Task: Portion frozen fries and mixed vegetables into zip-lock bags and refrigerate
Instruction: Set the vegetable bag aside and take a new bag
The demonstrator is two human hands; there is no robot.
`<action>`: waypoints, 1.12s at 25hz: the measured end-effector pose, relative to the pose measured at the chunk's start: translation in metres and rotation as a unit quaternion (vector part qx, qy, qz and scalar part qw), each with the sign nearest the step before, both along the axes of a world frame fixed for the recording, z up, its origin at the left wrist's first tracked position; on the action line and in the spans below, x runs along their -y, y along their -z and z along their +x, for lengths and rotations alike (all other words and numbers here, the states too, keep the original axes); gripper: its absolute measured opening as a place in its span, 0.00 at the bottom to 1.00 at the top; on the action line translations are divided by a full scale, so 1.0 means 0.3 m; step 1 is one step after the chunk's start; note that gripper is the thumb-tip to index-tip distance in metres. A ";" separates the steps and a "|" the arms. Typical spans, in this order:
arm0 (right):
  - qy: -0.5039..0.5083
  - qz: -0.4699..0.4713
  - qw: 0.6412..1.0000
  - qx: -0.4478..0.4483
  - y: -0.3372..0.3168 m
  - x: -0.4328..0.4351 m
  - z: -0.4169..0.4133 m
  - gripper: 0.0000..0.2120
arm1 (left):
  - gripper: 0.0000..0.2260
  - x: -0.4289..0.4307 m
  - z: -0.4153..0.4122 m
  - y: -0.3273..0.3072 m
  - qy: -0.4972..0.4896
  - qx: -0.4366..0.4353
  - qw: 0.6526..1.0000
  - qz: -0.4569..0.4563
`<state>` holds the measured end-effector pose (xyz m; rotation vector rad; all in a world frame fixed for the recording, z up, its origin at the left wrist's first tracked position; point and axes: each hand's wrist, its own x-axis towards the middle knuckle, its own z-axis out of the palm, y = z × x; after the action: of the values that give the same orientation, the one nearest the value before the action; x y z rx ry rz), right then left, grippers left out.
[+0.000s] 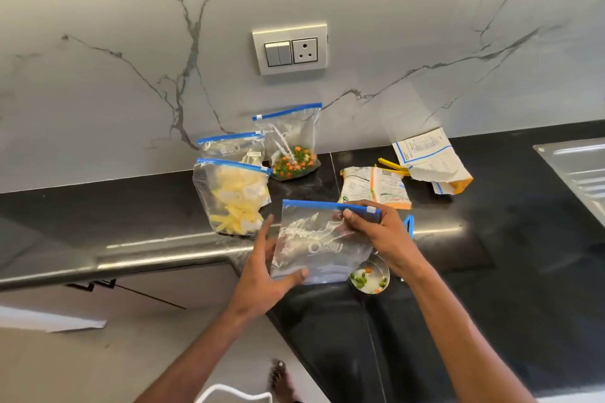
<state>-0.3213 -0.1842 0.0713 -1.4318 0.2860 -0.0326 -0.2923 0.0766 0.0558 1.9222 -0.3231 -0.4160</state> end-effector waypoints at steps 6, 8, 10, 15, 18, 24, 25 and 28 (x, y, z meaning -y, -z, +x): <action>-0.080 -0.028 0.996 0.033 -0.034 -0.017 0.004 0.09 | 0.31 0.031 0.103 -0.193 -0.033 0.005 0.992 -0.126; -0.111 -0.058 0.991 0.036 -0.058 -0.027 0.011 0.09 | 0.20 0.030 0.143 -0.252 -0.008 0.021 0.992 -0.124; -0.139 -0.086 0.986 0.040 -0.084 -0.046 0.024 0.08 | 0.13 0.021 0.167 -0.272 0.071 0.077 0.994 -0.030; -0.181 -0.158 0.968 0.078 -0.131 -0.080 0.073 0.09 | 0.08 0.040 0.159 -0.267 0.120 0.086 0.988 0.035; -0.178 -0.153 0.969 0.078 -0.134 -0.080 0.090 0.09 | 0.07 0.038 0.162 -0.266 0.100 0.055 0.993 0.007; -0.189 -0.144 0.968 0.079 -0.122 -0.092 0.116 0.10 | 0.10 0.035 0.159 -0.223 0.093 0.041 0.994 0.041; -0.185 -0.143 0.969 0.077 -0.112 -0.096 0.119 0.11 | 0.10 0.035 0.163 -0.205 0.091 0.066 0.992 0.064; -0.123 -0.149 0.979 0.069 -0.080 -0.092 0.132 0.18 | 0.06 0.039 0.186 -0.132 0.035 0.100 0.987 0.119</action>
<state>-0.2818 -0.1567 0.0955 -1.7451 -0.0155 0.0287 -0.2366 0.0649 0.0955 2.1973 -0.4913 -0.3185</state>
